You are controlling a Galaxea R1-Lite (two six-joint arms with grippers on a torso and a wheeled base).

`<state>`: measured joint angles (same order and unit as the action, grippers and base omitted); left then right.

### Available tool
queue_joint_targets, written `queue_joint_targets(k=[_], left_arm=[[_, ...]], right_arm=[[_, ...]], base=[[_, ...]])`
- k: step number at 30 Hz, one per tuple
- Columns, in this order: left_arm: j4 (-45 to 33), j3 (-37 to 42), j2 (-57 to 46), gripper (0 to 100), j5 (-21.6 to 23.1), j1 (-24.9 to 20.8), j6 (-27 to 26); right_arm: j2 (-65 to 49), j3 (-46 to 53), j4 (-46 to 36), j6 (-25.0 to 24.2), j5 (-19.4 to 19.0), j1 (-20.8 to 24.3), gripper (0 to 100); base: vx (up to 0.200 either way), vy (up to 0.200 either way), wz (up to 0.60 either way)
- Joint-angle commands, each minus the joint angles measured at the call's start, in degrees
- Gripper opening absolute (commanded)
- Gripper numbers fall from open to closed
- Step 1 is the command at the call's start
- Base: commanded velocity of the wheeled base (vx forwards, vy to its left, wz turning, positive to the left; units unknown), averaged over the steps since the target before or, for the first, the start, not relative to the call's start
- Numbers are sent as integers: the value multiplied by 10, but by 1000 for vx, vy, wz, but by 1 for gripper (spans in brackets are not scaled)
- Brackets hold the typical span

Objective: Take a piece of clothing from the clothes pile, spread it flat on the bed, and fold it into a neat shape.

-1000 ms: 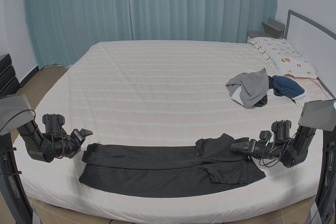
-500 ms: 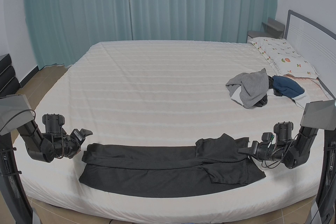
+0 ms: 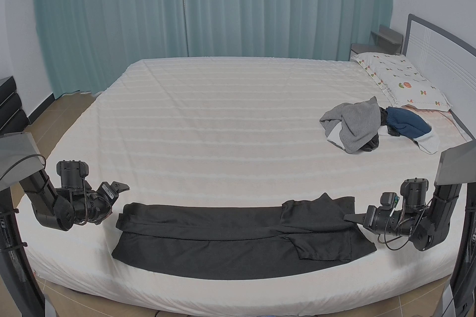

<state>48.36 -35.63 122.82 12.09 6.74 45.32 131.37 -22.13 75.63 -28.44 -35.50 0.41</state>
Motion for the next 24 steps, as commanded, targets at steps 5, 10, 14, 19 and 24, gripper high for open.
queue_joint_targets(k=[5, 10, 14, 19, 24], left_arm=[[-6, 53, -103, 100, 1, -1, 0], [-6, 130, -130, 100, 1, -23, -4], [-5, 161, -126, 100, 2, -39, -7], [-1, 158, -106, 100, 1, -44, -5], [0, 128, -74, 100, -8, -45, -3]], right_arm=[[2, 26, 13, 1, 3, -1, 100], [-50, 45, 7, -8, 3, -4, 100], [-90, 67, 0, -10, 17, 2, 100], [-136, 89, -28, -57, 70, 15, 100], [-155, 90, -56, -122, 140, 41, 100]], base=[[0, 0, 0], [0, 0, 0], [0, 0, 0], [0, 0, 0], [0, 0, 0]])
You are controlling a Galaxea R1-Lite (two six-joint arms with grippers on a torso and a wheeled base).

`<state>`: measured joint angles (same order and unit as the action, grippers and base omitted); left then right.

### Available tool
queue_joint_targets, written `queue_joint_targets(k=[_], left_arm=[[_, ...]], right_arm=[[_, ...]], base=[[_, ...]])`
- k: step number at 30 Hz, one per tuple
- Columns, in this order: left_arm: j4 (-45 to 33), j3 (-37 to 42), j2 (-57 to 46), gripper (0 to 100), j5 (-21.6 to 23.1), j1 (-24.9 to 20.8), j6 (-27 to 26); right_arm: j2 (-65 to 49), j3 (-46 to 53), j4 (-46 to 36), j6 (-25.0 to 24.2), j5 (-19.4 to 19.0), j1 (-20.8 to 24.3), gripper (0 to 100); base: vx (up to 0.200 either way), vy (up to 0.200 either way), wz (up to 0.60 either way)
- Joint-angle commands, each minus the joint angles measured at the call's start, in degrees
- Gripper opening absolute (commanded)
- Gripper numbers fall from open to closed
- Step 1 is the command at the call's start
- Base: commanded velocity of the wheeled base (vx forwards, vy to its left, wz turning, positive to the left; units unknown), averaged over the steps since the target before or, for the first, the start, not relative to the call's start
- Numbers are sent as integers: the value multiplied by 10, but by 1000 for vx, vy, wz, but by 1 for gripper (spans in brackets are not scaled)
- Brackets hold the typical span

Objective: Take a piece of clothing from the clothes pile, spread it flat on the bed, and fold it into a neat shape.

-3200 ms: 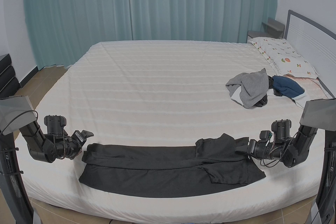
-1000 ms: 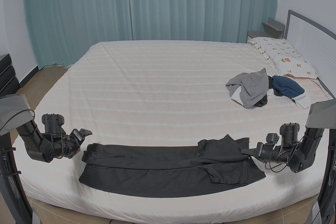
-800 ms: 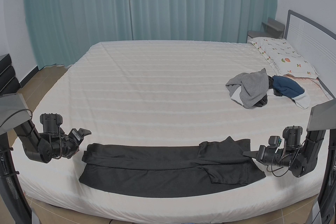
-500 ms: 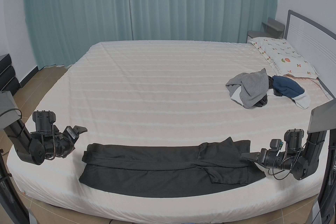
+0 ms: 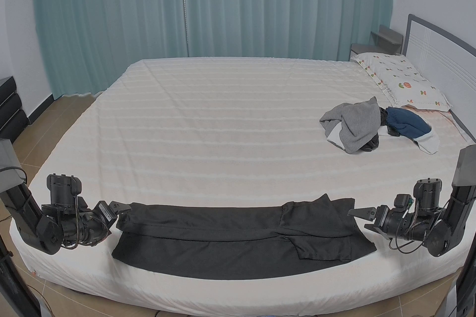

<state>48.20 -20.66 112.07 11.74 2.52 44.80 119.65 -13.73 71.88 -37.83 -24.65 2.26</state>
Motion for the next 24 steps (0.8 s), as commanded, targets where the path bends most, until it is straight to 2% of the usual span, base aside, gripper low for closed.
queue_joint_targets(k=[1, 5, 12, 20, 21, 24], left_arm=[[1, -31, 39, 100, -5, -2, 2], [2, -60, 50, 100, -4, -2, 4], [4, -96, 80, 100, -3, -3, 0], [45, -85, 107, 100, -4, -3, -2], [46, -83, 107, 0, -3, -3, -2], [44, -82, 105, 0, -4, -2, -4]], right_arm=[[-39, 5, -27, -37, 48, 29, 100], [-37, 5, -38, -58, 79, 50, 100], [-37, 0, -38, -60, 80, 66, 100], [-33, -1, -37, -60, 80, 77, 100], [-33, 0, -37, -61, 80, 77, 100], [-35, 3, -38, -61, 81, 77, 100]], base=[[0, 0, 0], [0, 0, 0], [0, 0, 0], [0, 0, 0], [0, 0, 0], [0, 0, 0]])
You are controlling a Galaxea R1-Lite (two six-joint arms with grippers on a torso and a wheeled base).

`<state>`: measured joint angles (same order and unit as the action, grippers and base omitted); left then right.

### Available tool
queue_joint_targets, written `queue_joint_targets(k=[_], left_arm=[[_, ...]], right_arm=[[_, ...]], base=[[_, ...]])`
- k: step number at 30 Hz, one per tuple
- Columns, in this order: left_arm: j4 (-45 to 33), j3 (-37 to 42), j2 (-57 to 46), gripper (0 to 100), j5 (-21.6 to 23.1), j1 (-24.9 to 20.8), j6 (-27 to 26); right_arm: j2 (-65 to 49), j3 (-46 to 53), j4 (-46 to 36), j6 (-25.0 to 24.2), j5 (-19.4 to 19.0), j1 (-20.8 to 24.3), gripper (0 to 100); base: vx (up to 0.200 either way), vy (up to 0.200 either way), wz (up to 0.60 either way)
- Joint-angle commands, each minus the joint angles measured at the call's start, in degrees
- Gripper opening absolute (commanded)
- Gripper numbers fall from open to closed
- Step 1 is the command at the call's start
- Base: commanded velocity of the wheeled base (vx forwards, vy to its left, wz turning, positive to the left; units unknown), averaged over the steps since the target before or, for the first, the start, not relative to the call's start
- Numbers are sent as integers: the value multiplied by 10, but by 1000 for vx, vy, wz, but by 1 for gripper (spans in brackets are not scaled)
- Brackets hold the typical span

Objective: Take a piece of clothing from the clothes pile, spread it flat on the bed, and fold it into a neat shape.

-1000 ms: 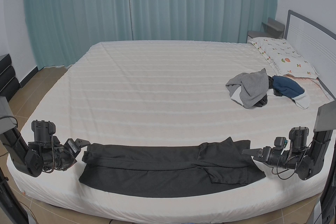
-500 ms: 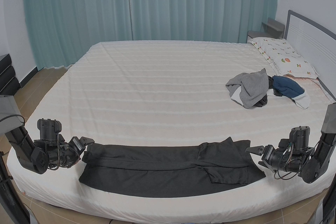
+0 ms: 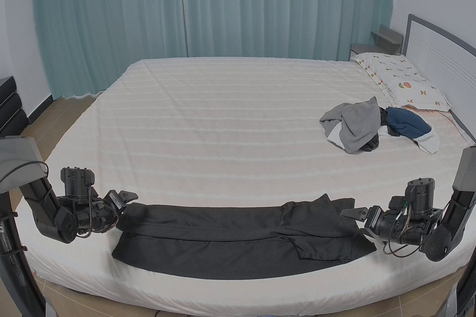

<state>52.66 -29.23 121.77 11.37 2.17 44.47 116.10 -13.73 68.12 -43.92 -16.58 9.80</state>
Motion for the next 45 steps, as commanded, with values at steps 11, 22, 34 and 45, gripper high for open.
queue_joint_targets(k=[11, 22, 34, 45], left_arm=[[4, 43, -10, 0, 5, 23, -17], [5, 85, -67, 0, 26, 53, -11], [6, 102, -78, 0, 50, 67, -9], [6, 101, -74, 0, 51, 67, -4]], right_arm=[[-2, -17, -25, 0, 1, -5, 100], [-25, -56, -135, -78, 81, 20, 100], [-33, -85, -208, -200, 103, 61, 100], [4, -142, -256, -257, 121, 90, 100]], base=[[0, 0, 0], [0, 0, 0], [0, 0, 0], [0, 0, 0]])
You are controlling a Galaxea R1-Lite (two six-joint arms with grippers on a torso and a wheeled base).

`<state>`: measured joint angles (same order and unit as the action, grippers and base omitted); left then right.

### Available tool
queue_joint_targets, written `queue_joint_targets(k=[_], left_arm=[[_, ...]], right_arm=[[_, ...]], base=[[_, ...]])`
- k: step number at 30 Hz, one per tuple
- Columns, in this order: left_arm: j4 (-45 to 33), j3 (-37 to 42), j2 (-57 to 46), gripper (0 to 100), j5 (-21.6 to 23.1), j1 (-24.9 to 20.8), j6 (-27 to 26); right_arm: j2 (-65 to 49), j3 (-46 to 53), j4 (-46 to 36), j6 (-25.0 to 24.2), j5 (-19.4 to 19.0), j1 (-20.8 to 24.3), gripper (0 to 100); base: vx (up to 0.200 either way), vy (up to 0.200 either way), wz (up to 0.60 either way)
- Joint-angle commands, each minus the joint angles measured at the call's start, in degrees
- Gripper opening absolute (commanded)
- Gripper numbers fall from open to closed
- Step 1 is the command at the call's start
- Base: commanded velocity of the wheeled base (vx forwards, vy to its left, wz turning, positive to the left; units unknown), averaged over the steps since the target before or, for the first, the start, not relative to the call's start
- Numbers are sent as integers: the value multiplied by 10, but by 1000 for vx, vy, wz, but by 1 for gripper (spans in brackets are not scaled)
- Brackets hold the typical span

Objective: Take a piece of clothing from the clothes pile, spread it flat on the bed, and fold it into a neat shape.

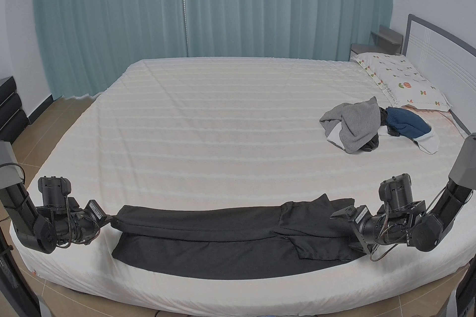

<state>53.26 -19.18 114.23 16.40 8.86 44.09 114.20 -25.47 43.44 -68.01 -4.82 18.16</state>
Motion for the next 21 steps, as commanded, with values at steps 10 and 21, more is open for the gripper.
queue_joint_targets(k=[10, 21], left_arm=[[0, 0, 3, 0, 0, 0, 0], [1, -2, 3, 0, 0, 0, 0]], right_arm=[[55, -58, -8, -26, 17, 11, 100], [92, -87, -5, -45, 24, 11, 100]], base=[[0, 0, 0], [0, 0, 0]])
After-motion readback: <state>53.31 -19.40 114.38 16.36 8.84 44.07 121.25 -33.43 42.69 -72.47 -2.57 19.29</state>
